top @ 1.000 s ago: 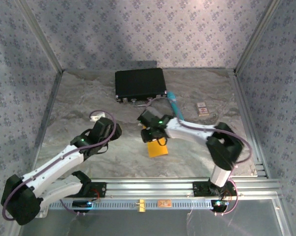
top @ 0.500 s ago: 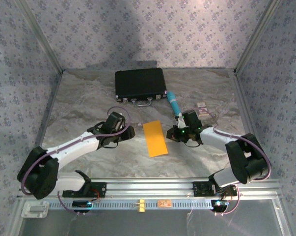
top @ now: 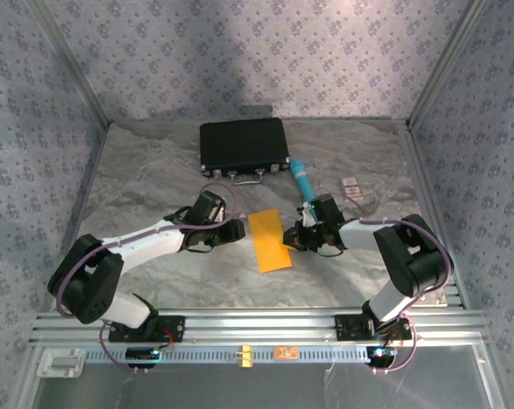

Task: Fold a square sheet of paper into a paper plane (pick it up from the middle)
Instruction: Third fold the triangle at the center of the table.

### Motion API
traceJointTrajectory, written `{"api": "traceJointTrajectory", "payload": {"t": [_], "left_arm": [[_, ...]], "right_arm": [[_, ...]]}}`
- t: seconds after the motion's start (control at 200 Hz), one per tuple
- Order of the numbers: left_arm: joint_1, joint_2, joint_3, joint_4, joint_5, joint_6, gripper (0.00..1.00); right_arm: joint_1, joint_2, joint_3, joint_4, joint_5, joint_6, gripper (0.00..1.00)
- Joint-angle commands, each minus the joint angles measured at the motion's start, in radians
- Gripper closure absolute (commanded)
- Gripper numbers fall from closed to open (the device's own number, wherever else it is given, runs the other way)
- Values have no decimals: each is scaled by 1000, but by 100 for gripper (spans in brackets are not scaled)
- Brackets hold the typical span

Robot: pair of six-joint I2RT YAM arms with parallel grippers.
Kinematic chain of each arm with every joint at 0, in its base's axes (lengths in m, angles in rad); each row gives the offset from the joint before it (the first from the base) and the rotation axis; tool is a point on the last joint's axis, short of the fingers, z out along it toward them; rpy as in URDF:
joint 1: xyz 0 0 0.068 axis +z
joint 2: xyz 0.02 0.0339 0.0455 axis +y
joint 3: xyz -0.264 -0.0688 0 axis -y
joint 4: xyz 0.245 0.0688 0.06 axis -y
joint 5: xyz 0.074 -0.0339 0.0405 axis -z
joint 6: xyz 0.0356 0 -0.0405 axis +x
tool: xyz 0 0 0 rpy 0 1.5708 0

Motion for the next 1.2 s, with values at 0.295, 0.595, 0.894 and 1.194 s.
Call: {"api": "traceJointTrajectory", "payload": {"t": [0.295, 0.595, 0.894, 1.194], "left_arm": [[-25, 109, 76, 54, 131, -12, 43], [-49, 165, 91, 108, 179, -55, 57], [-73, 232, 119, 98, 182, -83, 64], [-95, 291, 143, 88, 188, -82, 66]], "right_arm": [[22, 22, -109, 57, 129, 141, 94], [30, 15, -113, 65, 147, 162, 93], [31, 7, -120, 62, 163, 166, 93], [31, 10, -127, 67, 170, 167, 93]]}}
